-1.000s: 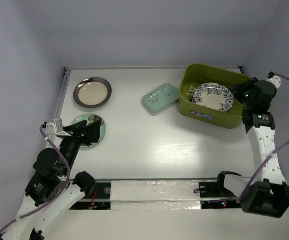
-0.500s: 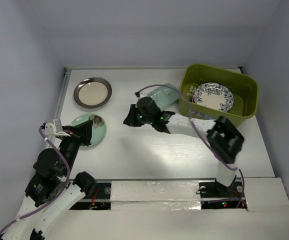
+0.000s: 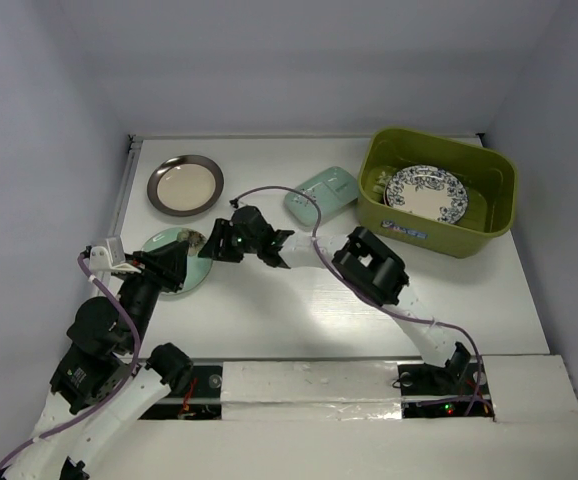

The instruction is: Place the plates into the plastic bin on the countertop

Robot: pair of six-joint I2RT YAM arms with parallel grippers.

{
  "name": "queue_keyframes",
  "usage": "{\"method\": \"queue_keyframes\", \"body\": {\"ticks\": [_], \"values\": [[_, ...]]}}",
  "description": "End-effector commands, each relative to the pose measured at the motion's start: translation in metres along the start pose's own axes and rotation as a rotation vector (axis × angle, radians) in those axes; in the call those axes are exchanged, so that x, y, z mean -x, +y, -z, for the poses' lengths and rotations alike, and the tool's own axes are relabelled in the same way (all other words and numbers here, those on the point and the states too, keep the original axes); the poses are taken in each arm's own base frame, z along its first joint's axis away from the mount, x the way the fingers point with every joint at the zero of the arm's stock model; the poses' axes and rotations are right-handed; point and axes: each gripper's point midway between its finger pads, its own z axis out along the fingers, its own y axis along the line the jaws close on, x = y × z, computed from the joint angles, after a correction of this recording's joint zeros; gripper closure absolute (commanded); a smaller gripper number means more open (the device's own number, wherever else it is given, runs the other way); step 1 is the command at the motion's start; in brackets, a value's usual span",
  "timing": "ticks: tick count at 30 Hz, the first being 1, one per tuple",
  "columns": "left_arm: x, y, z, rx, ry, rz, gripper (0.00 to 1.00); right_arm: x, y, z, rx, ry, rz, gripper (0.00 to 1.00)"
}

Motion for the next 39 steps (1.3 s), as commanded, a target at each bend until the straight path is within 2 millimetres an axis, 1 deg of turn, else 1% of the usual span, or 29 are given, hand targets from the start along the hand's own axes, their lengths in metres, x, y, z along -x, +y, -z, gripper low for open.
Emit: {"method": "queue_keyframes", "body": {"ticks": [1,4,5,8,9,10,11,12,13,14,15,16,17,19,20,21,22,23,24,25,27,28,30,31,34,35,37,38,39], "values": [[0.005,-0.002,0.000,-0.012,-0.026,0.008,0.77,-0.017,0.022,-0.017,0.090,0.035,-0.062,0.45],[0.006,-0.002,0.000,-0.010,-0.030,0.011,0.77,-0.019,0.020,-0.023,0.120,0.030,-0.112,0.62],[0.006,-0.002,0.000,-0.011,-0.031,0.012,0.76,-0.023,0.015,-0.023,0.116,0.032,-0.125,0.77],[0.005,-0.002,-0.001,-0.006,-0.024,0.008,0.76,-0.013,0.026,-0.012,0.142,-0.013,-0.144,1.00],[0.004,-0.001,-0.001,-0.003,-0.022,0.008,0.76,-0.019,0.015,-0.006,0.113,-0.015,-0.137,1.00],[0.004,-0.001,-0.001,-0.001,-0.022,0.007,0.75,-0.012,0.018,0.000,0.110,-0.046,-0.127,1.00],[0.005,-0.001,-0.001,-0.001,-0.025,0.009,0.75,0.001,0.040,0.017,0.137,-0.080,-0.109,1.00],[0.006,0.000,-0.001,0.003,-0.030,0.010,0.75,-0.004,0.031,0.027,0.112,-0.083,-0.099,1.00],[0.007,0.001,0.000,0.007,-0.033,0.012,0.74,0.004,0.039,0.038,0.123,-0.116,-0.068,1.00],[0.007,0.002,0.000,0.012,-0.037,0.013,0.73,0.021,0.071,0.065,0.174,-0.162,-0.044,1.00],[0.009,0.004,0.001,0.021,-0.042,0.016,0.72,0.026,0.081,0.081,0.187,-0.184,-0.024,1.00],[0.011,0.005,0.003,0.021,-0.053,0.024,0.72,0.027,0.075,0.095,0.155,-0.210,0.007,1.00],[0.012,0.005,0.004,0.023,-0.059,0.028,0.70,0.045,0.110,0.132,0.209,-0.271,0.030,1.00],[0.014,0.006,0.005,0.021,-0.067,0.034,0.69,0.068,0.120,0.172,0.227,-0.338,0.054,1.00],[0.014,0.005,0.005,0.016,-0.069,0.034,0.69,0.072,0.110,0.188,0.206,-0.354,0.056,1.00],[0.014,0.002,0.004,0.004,-0.066,0.032,0.69,0.103,0.126,0.233,0.243,-0.444,0.064,1.00],[0.010,0.001,0.002,0.004,-0.052,0.024,0.68,0.114,0.122,0.254,0.233,-0.483,0.076,1.00],[0.009,0.001,0.001,0.003,-0.044,0.021,0.68,0.121,0.108,0.271,0.205,-0.516,0.076,1.00],[0.007,0.000,0.000,0.001,-0.034,0.017,0.68,0.148,0.091,0.299,0.167,-0.595,0.070,1.00],[0.004,0.000,-0.002,0.006,-0.022,0.011,0.68,0.162,0.094,0.340,0.149,-0.674,0.089,1.00],[0.001,-0.002,-0.004,-0.002,-0.009,0.003,0.67,0.179,0.072,0.382,0.088,-0.757,0.085,1.00],[-0.001,-0.002,-0.005,-0.001,-0.002,0.000,0.66,0.196,0.059,0.425,0.046,-0.838,0.086,1.00],[-0.002,-0.003,-0.006,-0.005,0.004,-0.001,0.66,0.209,0.045,0.463,0.003,-0.911,0.087,1.00],[-0.003,-0.004,-0.007,-0.007,0.006,-0.004,0.66,0.220,0.021,0.490,-0.074,-0.958,0.081,1.00],[-0.006,-0.005,-0.009,-0.009,0.018,-0.008,0.66,0.232,-0.001,0.533,-0.187,-1.034,0.101,1.00],[-0.006,-0.005,-0.009,-0.007,0.018,-0.009,0.65,0.238,-0.025,0.551,-0.265,-1.068,0.069,1.00],[-0.006,-0.003,-0.010,0.002,0.018,-0.010,0.65,0.242,-0.046,0.565,-0.312,-1.079,0.057,1.00],[-0.007,-0.003,-0.010,0.004,0.022,-0.012,0.65,0.247,-0.062,0.582,-0.344,-1.113,0.037,1.00],[-0.007,-0.003,-0.010,0.005,0.020,-0.011,0.65,0.250,-0.073,0.586,-0.363,-1.118,0.022,1.00]]}}
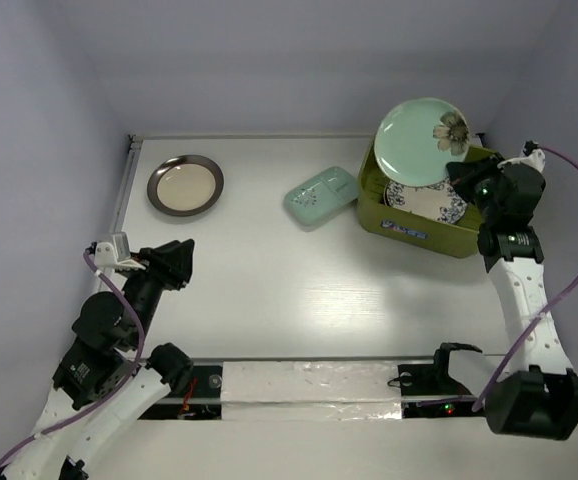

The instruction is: Place the plates into the plastic bin on the countertop

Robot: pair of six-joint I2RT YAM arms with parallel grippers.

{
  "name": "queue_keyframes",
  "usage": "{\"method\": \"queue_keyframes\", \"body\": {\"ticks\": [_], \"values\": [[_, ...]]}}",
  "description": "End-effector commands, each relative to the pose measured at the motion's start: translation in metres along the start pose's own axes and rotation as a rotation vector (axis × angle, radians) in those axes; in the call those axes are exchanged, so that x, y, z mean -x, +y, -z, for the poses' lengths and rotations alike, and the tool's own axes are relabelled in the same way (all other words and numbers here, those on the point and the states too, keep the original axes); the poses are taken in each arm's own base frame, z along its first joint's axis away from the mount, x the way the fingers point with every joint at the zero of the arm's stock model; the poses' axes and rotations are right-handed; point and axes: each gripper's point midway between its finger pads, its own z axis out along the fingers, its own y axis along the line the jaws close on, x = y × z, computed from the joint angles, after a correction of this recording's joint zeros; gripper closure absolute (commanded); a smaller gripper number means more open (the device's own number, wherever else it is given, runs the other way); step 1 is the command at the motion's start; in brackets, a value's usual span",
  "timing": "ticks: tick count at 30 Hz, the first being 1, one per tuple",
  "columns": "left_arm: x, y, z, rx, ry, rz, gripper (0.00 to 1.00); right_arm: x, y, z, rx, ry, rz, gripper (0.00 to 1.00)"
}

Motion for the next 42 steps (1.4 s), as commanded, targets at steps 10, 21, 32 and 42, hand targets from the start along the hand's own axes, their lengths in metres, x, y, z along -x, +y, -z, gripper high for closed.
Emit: {"method": "queue_keyframes", "body": {"ticks": [10,21,32,42], "values": [[-0.004,-0.002,-0.008,0.006,0.009,-0.008,0.65,0.006,-0.075,-0.038,-0.097,0.018,-0.020,1.00],[-0.022,-0.009,-0.023,0.011,0.094,-0.016,0.64,-0.029,-0.165,-0.065,-0.304,0.113,-0.034,1.00],[-0.050,-0.026,-0.046,-0.015,0.161,0.108,0.52,-0.045,-0.188,-0.062,-0.382,0.127,-0.065,0.50],[-0.125,-0.028,-0.094,0.016,0.287,0.155,0.50,-0.026,-0.164,-0.028,-0.349,0.028,-0.041,0.14]]}}
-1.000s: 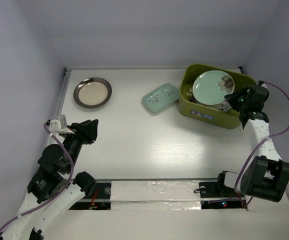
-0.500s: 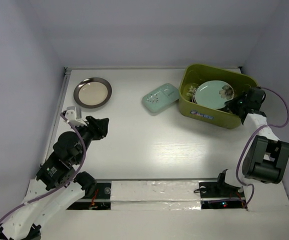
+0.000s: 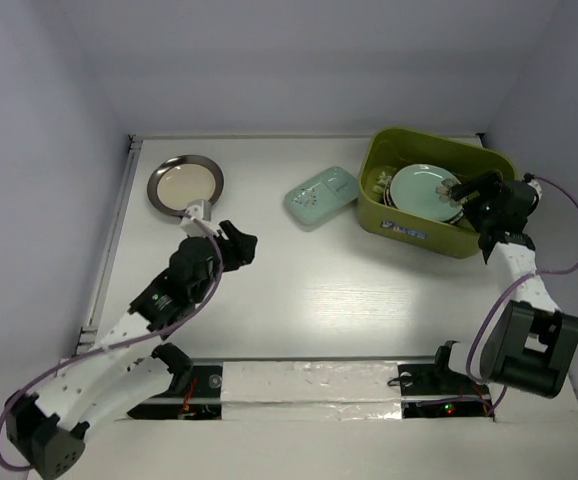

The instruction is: Place the plates into the plastic bin on the countertop

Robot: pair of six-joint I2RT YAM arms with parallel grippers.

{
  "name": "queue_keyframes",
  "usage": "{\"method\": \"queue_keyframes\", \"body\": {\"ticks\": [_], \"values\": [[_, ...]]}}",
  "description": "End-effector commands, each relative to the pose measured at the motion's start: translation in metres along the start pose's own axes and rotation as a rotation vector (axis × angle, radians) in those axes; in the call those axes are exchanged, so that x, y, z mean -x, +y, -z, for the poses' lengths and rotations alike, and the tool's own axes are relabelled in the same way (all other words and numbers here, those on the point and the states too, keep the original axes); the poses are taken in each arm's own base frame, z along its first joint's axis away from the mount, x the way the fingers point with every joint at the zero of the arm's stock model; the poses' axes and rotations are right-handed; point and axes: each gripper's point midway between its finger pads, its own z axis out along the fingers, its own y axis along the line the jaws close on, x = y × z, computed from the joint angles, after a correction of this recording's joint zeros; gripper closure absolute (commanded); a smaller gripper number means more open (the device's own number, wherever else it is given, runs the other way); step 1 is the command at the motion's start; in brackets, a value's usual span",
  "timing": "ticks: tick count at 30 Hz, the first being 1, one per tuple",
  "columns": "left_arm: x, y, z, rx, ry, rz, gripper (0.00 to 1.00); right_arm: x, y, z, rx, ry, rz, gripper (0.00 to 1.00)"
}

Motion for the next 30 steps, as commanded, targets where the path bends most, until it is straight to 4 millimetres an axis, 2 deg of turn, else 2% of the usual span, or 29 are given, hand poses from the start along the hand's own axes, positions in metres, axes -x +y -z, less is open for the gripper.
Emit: {"method": "queue_keyframes", "body": {"ticks": [1,3,4,6,7,8,9,10,11,12,13,14,15,16,17,18,19,25,30], "values": [[-0.004,-0.011,-0.026,-0.026,-0.017,0.054,0.49,0.029,0.025,0.027,0.079,-0.128,0.020,0.13],[-0.007,-0.013,-0.038,-0.021,-0.017,0.060,0.47,0.033,0.032,0.041,0.105,-0.156,0.025,0.12],[-0.019,-0.008,-0.050,0.007,0.015,0.049,0.46,0.040,0.041,0.057,0.138,-0.192,0.024,0.12],[-0.029,-0.008,-0.063,0.017,0.041,0.061,0.42,0.040,0.047,0.073,0.176,-0.212,0.020,0.12],[-0.036,-0.009,-0.076,0.027,0.056,0.062,0.40,0.047,0.061,0.093,0.242,-0.259,0.014,0.12],[-0.039,-0.012,-0.083,0.024,0.065,0.071,0.36,0.045,0.067,0.102,0.284,-0.260,0.018,0.13],[-0.035,-0.022,-0.090,-0.006,0.057,0.092,0.34,0.035,0.062,0.104,0.295,-0.254,0.010,0.13],[-0.048,-0.018,-0.102,0.017,0.087,0.086,0.33,0.033,0.065,0.110,0.326,-0.260,0.003,0.14],[-0.051,-0.020,-0.110,0.016,0.092,0.089,0.32,0.029,0.072,0.121,0.375,-0.258,0.014,0.15],[-0.052,-0.019,-0.119,0.024,0.093,0.094,0.32,0.023,0.072,0.124,0.392,-0.247,0.018,0.17],[-0.061,-0.018,-0.136,0.047,0.119,0.090,0.32,0.013,0.068,0.124,0.409,-0.225,0.014,0.19],[-0.061,-0.014,-0.147,0.065,0.124,0.098,0.32,0.003,0.077,0.133,0.469,-0.199,0.031,0.24],[-0.057,-0.025,-0.159,0.034,0.136,0.116,0.32,-0.006,0.082,0.138,0.510,-0.179,0.044,0.37],[-0.077,-0.013,-0.175,0.069,0.179,0.126,0.33,-0.016,0.084,0.141,0.543,-0.161,0.057,0.43],[-0.076,-0.010,-0.186,0.070,0.183,0.148,0.33,-0.023,0.087,0.144,0.567,-0.143,0.070,0.49],[-0.079,-0.016,-0.194,0.031,0.205,0.172,0.33,-0.031,0.094,0.153,0.603,-0.132,0.091,0.62],[-0.088,-0.010,-0.209,0.046,0.224,0.186,0.34,-0.036,0.096,0.155,0.619,-0.126,0.111,0.64],[-0.103,0.000,-0.260,0.103,0.256,0.220,0.35,-0.075,0.105,0.168,0.719,-0.026,0.153,0.63],[-0.122,0.005,-0.282,0.142,0.295,0.264,0.42,-0.088,0.099,0.169,0.737,0.000,0.156,0.63]]}}
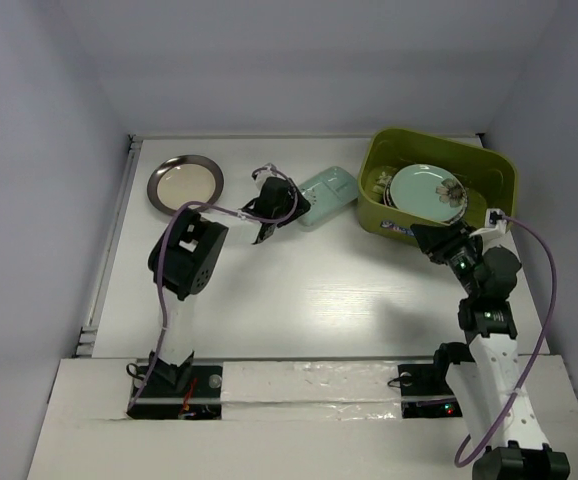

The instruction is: Place the plates into the plastic bin on the countertop

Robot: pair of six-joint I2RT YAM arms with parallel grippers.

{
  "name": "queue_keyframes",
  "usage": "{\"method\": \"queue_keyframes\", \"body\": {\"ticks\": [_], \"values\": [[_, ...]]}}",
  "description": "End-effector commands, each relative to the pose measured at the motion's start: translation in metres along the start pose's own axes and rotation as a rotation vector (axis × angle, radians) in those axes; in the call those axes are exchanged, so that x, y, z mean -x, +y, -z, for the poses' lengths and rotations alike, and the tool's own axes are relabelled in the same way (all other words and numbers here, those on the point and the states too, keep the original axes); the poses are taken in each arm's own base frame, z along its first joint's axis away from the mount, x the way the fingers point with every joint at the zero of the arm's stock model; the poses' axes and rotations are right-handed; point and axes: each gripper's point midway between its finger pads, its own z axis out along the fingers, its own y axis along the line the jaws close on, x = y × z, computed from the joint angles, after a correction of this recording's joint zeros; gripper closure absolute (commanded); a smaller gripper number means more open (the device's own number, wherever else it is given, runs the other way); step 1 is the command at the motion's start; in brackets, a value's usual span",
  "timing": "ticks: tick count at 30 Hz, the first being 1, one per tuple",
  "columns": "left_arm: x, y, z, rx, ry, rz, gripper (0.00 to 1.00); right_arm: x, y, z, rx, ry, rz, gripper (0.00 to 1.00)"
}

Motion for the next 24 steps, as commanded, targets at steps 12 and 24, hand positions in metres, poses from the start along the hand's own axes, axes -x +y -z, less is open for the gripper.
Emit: {"method": "queue_keyframes", "body": {"ticks": [12,24], "values": [[0.029,0.020,0.025,0.006,-0.125,0.176,1.00,-0.007,0.034,0.010,0.162,0.062,0.110,0.52],[0.051,0.030,0.192,-0.223,-0.310,0.237,1.00,-0.118,0.133,-0.013,0.319,0.373,-0.034,0.11]]}}
